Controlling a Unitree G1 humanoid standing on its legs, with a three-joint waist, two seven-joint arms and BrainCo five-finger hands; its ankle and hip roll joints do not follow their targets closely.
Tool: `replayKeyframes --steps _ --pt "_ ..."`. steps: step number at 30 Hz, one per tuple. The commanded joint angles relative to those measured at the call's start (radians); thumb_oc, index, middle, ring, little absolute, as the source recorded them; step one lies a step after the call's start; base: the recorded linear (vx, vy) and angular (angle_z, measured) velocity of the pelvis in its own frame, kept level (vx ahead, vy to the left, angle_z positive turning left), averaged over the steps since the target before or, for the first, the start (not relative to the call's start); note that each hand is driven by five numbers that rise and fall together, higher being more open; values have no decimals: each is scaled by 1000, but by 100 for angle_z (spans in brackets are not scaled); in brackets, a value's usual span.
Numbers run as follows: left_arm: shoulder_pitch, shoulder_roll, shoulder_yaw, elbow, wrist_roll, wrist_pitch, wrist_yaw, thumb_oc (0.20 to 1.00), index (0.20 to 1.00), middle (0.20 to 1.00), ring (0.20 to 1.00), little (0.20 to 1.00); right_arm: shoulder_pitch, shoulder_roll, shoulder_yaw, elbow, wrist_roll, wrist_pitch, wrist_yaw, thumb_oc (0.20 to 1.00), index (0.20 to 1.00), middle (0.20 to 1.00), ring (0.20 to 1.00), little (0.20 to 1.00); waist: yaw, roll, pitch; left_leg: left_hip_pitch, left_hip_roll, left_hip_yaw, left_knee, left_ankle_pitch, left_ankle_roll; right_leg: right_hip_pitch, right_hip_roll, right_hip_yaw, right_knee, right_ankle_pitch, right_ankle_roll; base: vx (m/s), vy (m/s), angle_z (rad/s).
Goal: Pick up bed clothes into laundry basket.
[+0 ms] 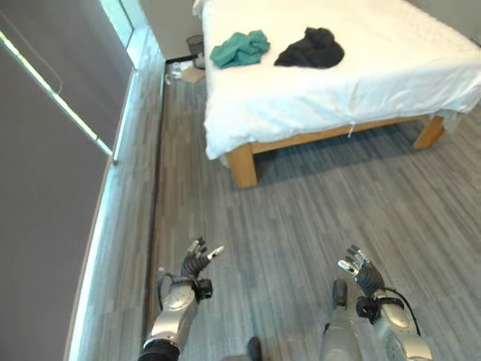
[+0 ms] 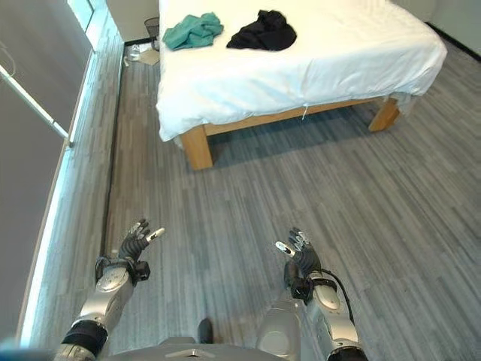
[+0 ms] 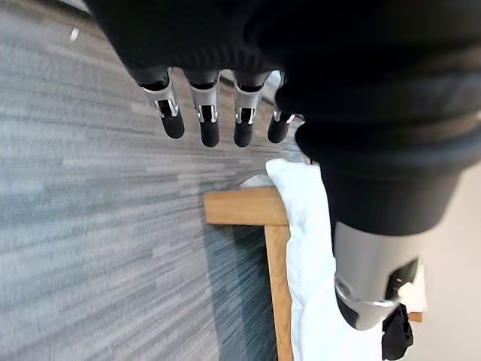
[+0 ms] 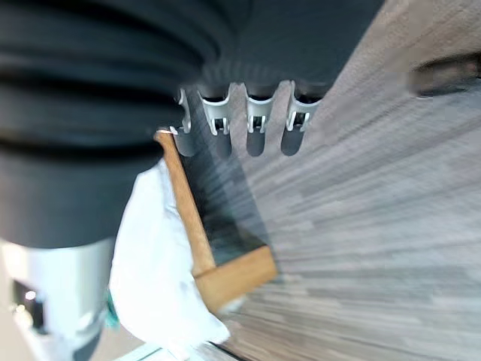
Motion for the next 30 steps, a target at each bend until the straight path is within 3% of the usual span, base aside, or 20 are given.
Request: replayKeyframes --steps 1,3,4,5,6,8,10,12,14,17,18,20,22,23,25,26,27,29,30 --pt "-25 26 20 -111 9 -41 -12 1000 1000 1000 1000 1000 -44 -45 -32 -63 47 -48 10 1000 1000 1000 1000 1000 -20 47 -33 124 115 -31 147 49 -63 -124 46 5 72 74 -6 244 -259 17" --pt "-8 8 21 -118 -37 -38 -27 1000 1000 1000 1000 1000 -39 -59 -25 -53 82 -41 25 1000 1000 1000 1000 1000 -15 44 -29 26 134 -31 392 202 -47 -83 71 -14 107 12 -63 350 -488 -17" --pt "16 -2 28 -135 -71 -29 -49 1000 1000 1000 1000 1000 -33 -71 -36 -54 141 -46 19 1000 1000 1000 1000 1000 9 6 -3 -137 129 -14 711 287 -11 6 112 -12 86 -33 -136 371 -593 -2" --pt "16 -1 28 -135 -71 -29 -49 1000 1000 1000 1000 1000 -33 -70 -36 -54 141 -46 19 1000 1000 1000 1000 1000 7 4 -5 -144 126 -17 713 289 -10 4 109 -14 84 -31 -136 373 -615 16" --pt "22 2 33 -143 -77 -27 -54 1000 1000 1000 1000 1000 -29 -79 -44 -52 146 -47 26 1000 1000 1000 1000 1000 28 -10 8 -197 103 -24 806 287 4 43 128 -11 72 -55 -157 230 -335 -11" --pt "22 -15 34 -148 -102 -20 -53 1000 1000 1000 1000 1000 -22 -109 -77 -40 150 -39 -2 1000 1000 1000 1000 1000 77 -21 39 -391 46 7 909 243 2 159 162 11 23 -97 -178 490 -512 -34" --pt "19 -21 33 -141 -104 -20 -53 1000 1000 1000 1000 1000 -16 -112 -92 -42 155 -40 -5 1000 1000 1000 1000 1000 82 -18 37 -437 40 32 859 243 -7 184 160 9 12 -108 -178 346 -214 -14" --pt "36 -25 31 -134 -102 -24 -64 1000 1000 1000 1000 1000 5 -111 -119 -60 159 -41 6 1000 1000 1000 1000 1000 109 -6 26 -473 24 93 668 261 -18 248 178 1 -22 -131 -172 513 -145 -17" --pt "62 -29 28 -122 -92 -20 -79 1000 1000 1000 1000 1000 11 -100 -122 -43 149 -47 6 1000 1000 1000 1000 1000 152 26 2 -511 7 166 346 307 -18 316 231 0 -63 -170 -160 643 -89 -16" --pt "76 -28 29 -122 -83 -16 -84 1000 1000 1000 1000 1000 14 -83 -118 -31 152 -47 11 1000 1000 1000 1000 1000 174 24 -12 -449 -21 205 153 344 -14 382 233 10 -82 -193 -145 503 -6 -25" --pt "98 -31 41 -124 -76 -16 -85 1000 1000 1000 1000 1000 15 -69 -110 -36 155 -45 19 1000 1000 1000 1000 1000 183 32 -33 -464 -12 258 76 372 -24 439 229 10 -90 -222 -133 748 0 -54" --pt "115 -28 57 -131 -78 -12 -86 1000 1000 1000 1000 1000 15 -55 -93 -36 144 -30 33 1000 1000 1000 1000 1000 186 33 -60 -451 -5 316 82 389 -19 484 215 14 -79 -248 -121 671 21 -27" --pt "124 -26 65 -139 -81 -9 -87 1000 1000 1000 1000 1000 18 -48 -85 -44 139 -23 39 1000 1000 1000 1000 1000 191 26 -72 -435 -10 340 94 372 -5 491 200 19 -63 -258 -113 458 58 3" --pt "137 -15 67 -149 -74 -7 -91 1000 1000 1000 1000 1000 15 -32 -69 -37 130 -20 49 1000 1000 1000 1000 1000 201 -4 -99 -440 -42 340 168 297 51 479 144 10 68 -226 -76 515 123 -44" --pt "116 -6 59 -167 -68 2 -83 1000 1000 1000 1000 1000 -3 -9 -54 -31 142 -30 40 1000 1000 1000 1000 1000 203 -26 -87 -409 -85 337 200 224 111 386 79 49 411 41 -26 475 177 -92" --pt "115 -6 59 -168 -68 2 -83 1000 1000 1000 1000 1000 -5 -9 -54 -31 142 -31 40 1000 1000 1000 1000 1000 209 -24 -89 -411 -80 341 201 224 112 378 82 56 413 44 -26 407 275 -63" --pt "100 1 51 -165 -79 4 -84 1000 1000 1000 1000 1000 3 13 -49 -34 176 -26 43 1000 1000 1000 1000 1000 173 4 -57 -305 -106 298 160 187 144 232 62 58 633 103 -41 246 184 -3" --pt "90 9 42 -162 -70 5 -89 1000 1000 1000 1000 1000 5 10 -46 -31 164 -26 47 1000 1000 1000 1000 1000 155 19 -46 -271 -106 262 147 172 154 188 85 79 704 103 -51 425 118 111" --pt "78 25 32 -175 -55 5 -97 1000 1000 1000 1000 1000 18 5 -50 -58 130 -17 45 1000 1000 1000 1000 1000 123 40 -33 -196 -111 199 108 159 159 75 106 78 750 9 -71 605 -10 149"
